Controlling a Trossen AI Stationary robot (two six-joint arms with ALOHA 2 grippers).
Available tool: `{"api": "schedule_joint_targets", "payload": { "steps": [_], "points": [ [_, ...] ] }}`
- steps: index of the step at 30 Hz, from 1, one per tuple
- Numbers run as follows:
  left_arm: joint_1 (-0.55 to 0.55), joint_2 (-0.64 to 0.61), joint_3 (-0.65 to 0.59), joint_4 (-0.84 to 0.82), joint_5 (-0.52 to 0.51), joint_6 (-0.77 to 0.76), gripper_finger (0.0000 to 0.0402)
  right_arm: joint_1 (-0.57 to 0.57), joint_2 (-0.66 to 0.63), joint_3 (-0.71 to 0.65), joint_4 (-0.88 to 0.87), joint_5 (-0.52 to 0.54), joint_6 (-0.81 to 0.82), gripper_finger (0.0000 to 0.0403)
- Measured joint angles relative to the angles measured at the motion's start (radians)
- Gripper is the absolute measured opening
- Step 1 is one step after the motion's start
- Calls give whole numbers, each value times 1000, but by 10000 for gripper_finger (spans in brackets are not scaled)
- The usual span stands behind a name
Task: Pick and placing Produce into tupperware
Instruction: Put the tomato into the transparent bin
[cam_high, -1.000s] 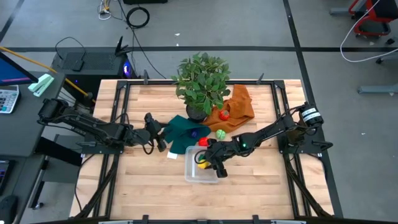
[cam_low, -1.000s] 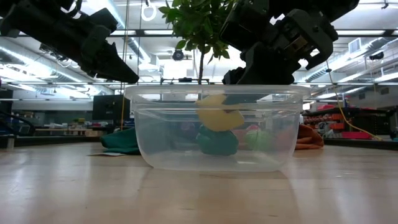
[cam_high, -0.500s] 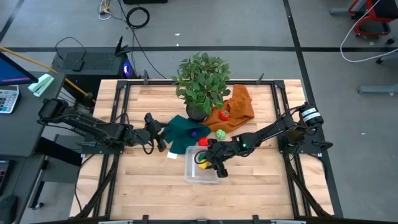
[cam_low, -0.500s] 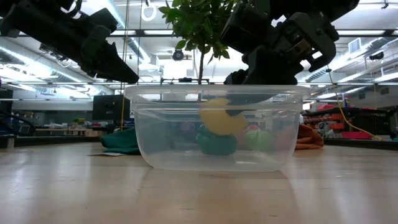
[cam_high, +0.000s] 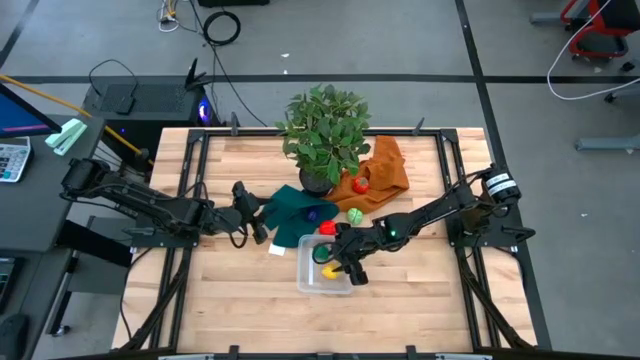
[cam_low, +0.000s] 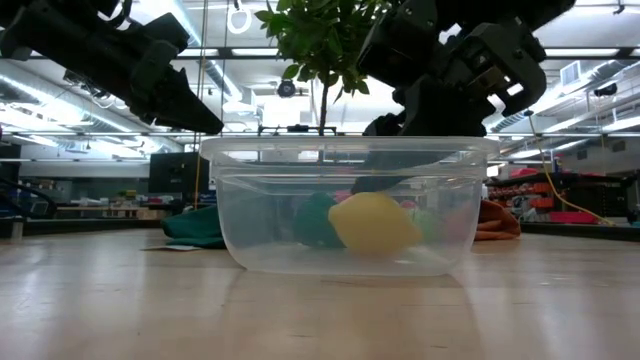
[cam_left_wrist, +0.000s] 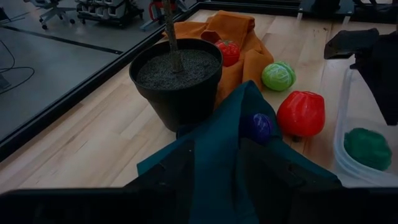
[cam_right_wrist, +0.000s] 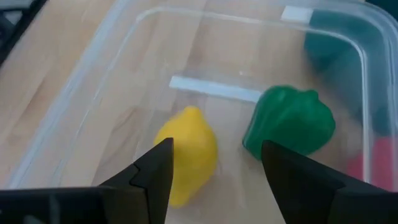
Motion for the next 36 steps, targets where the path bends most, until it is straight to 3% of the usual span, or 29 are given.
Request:
{"api": "schedule_joint_targets", "payload": {
  "steps": [5, 11, 17, 23, 31, 36],
  "points": [
    [0, 0, 0, -1, 0, 1, 133, 0, -37, 97, -168, 43, -25, 199],
    [0, 0, 0, -14, 3, -7, 131, 11, -63, 239, -524, 116, -10, 191],
    [0, 0, 0, -29, 27, -12, 138, 46, -136, 226, -762, 265, 121, 181],
    [0, 0, 0, -29, 27, -15, 137, 101, -315, 121, -813, 430, 265, 175],
    [0, 0, 0, -28, 27, -15, 137, 133, -643, -186, -761, 761, 512, 176],
    [0, 0, 0, -24, 27, -15, 141, 93, -801, -369, -571, 794, 521, 176]
  ]
}}
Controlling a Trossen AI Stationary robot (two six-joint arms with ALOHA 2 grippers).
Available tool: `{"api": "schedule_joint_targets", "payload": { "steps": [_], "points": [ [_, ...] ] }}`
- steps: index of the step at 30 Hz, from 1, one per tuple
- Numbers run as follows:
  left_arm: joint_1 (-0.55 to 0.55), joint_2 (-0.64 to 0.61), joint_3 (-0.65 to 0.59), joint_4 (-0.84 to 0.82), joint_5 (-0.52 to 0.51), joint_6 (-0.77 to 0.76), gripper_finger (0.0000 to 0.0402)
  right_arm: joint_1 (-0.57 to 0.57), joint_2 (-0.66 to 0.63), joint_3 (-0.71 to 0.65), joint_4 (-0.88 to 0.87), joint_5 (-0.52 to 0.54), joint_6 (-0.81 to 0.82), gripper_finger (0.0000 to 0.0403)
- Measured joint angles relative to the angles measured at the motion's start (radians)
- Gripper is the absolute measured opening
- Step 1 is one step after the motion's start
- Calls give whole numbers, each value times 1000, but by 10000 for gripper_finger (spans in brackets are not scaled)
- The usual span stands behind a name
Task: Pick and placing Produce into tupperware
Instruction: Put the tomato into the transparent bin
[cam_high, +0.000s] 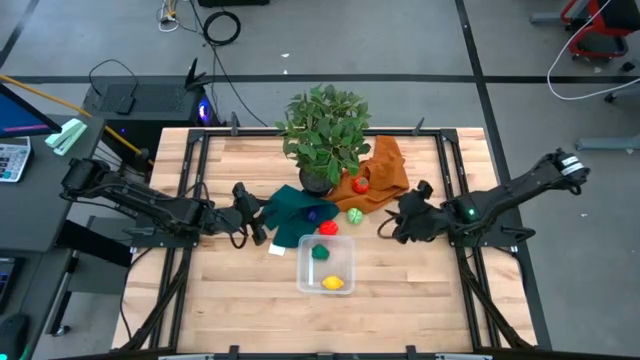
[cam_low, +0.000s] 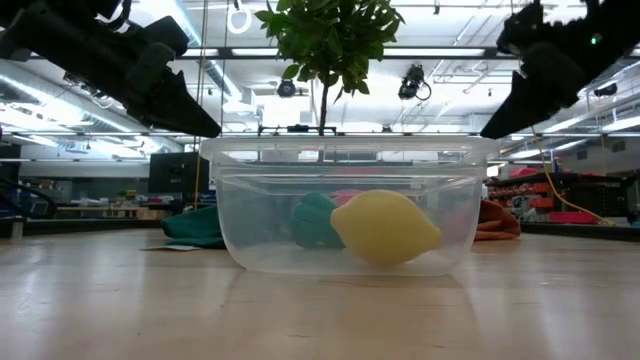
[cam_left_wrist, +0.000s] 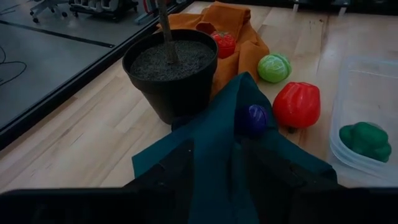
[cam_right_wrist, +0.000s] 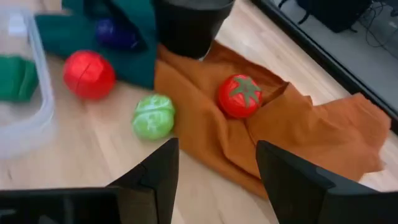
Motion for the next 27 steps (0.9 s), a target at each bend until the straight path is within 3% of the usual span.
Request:
{"api": "schedule_joint_targets", "payload": {
  "steps": [4, 11, 19, 27],
  "points": [
    [1, 0, 0, 4, 0, 2, 141, -73, -62, -81, 148, 0, -14, 176],
    [1, 0, 0, 8, -1, 5, 135, -274, -50, -103, 273, -44, -18, 176],
    [1, 0, 0, 5, -1, 8, 142, -549, -29, -103, 318, -271, -115, 176],
    [2, 0, 0, 5, -1, 9, 133, -826, 29, -102, 387, -578, -185, 176]
  ]
}}
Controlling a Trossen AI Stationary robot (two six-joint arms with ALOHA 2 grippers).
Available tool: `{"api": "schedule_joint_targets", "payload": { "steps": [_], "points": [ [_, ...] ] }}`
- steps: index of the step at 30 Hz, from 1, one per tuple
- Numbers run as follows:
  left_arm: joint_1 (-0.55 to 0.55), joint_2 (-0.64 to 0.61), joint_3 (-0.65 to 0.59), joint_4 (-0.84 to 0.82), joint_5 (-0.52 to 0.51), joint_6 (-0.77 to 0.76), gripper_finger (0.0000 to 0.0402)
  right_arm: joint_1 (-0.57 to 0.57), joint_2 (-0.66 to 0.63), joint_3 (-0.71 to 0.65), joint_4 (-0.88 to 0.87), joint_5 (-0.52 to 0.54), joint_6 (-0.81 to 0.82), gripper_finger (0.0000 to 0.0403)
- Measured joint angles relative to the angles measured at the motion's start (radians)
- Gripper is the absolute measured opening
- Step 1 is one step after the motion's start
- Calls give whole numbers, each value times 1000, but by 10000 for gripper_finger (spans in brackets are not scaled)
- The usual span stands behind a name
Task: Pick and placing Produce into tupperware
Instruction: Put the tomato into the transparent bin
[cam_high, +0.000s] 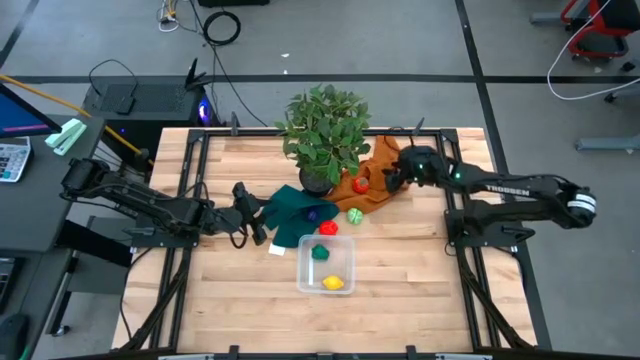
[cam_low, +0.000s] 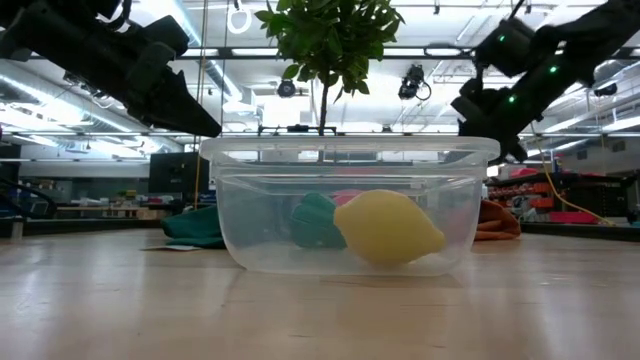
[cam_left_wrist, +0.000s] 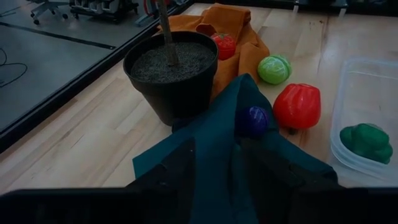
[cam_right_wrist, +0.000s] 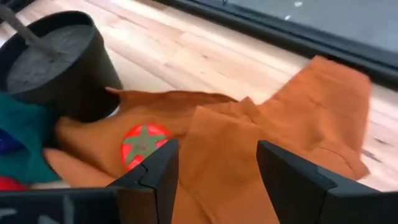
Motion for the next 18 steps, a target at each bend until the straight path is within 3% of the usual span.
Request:
{"api": "schedule_joint_targets", "payload": {
  "steps": [6, 13, 18],
  "points": [
    [1, 0, 0, 1, 0, 2, 140, -73, 104, 0, 113, -277, -44, 176],
    [1, 0, 0, 0, 0, 2, 138, -69, 241, 31, 166, -301, -113, 178],
    [1, 0, 0, 0, 0, 2, 133, -27, 309, 78, 166, -301, -263, 205]
  ]
}}
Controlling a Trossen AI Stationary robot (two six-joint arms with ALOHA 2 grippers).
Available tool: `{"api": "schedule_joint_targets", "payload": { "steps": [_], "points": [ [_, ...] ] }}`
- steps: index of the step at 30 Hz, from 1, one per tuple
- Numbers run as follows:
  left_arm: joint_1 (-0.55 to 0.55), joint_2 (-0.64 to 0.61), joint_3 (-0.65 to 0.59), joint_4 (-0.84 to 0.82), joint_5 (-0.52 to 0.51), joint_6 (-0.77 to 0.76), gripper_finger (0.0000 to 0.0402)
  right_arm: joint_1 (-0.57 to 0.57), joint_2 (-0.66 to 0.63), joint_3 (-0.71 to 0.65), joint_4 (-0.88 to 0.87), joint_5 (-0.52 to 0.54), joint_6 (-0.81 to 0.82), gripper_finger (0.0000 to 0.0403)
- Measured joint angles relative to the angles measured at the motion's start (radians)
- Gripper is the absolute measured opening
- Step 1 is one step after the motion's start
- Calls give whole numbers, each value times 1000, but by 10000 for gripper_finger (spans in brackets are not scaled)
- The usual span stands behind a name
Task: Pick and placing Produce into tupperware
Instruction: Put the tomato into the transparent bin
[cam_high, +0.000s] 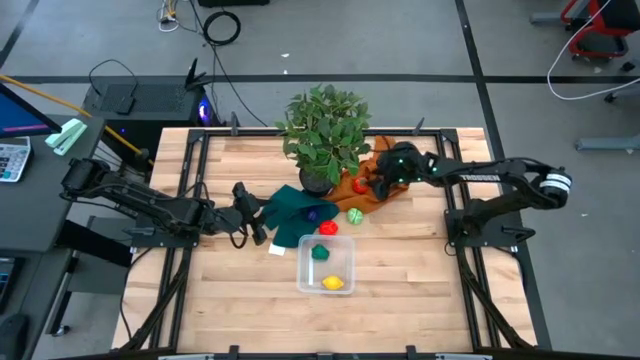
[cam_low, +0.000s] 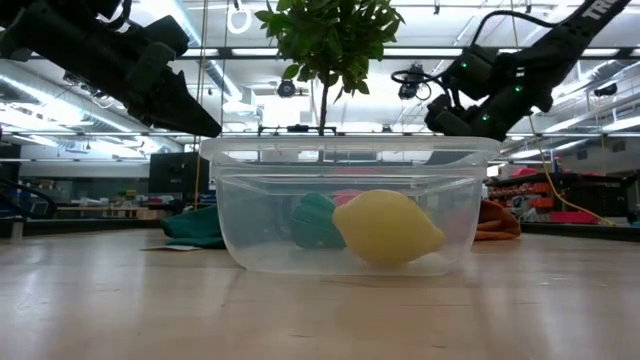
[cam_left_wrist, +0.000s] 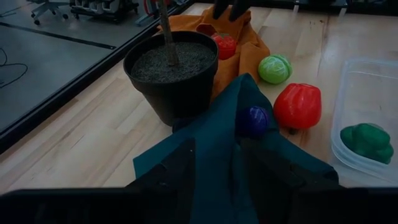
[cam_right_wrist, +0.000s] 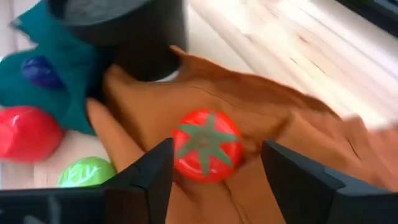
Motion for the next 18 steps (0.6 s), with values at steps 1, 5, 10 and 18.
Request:
{"api": "schedule_joint_targets", "payload": {
  "steps": [1, 5, 10, 18],
  "points": [
    [0, 0, 0, 0, 0, 0, 133, 9, 8, 8, 1, 0, -25, 213],
    [0, 0, 0, -1, 0, 0, 137, 42, 24, 21, 0, 0, -84, 253],
    [0, 0, 0, -1, 0, 0, 142, 66, 32, 21, 2, 2, -143, 306],
    [0, 0, 0, -1, 0, 0, 133, 76, 43, 21, 29, 102, -202, 353]
  ]
}}
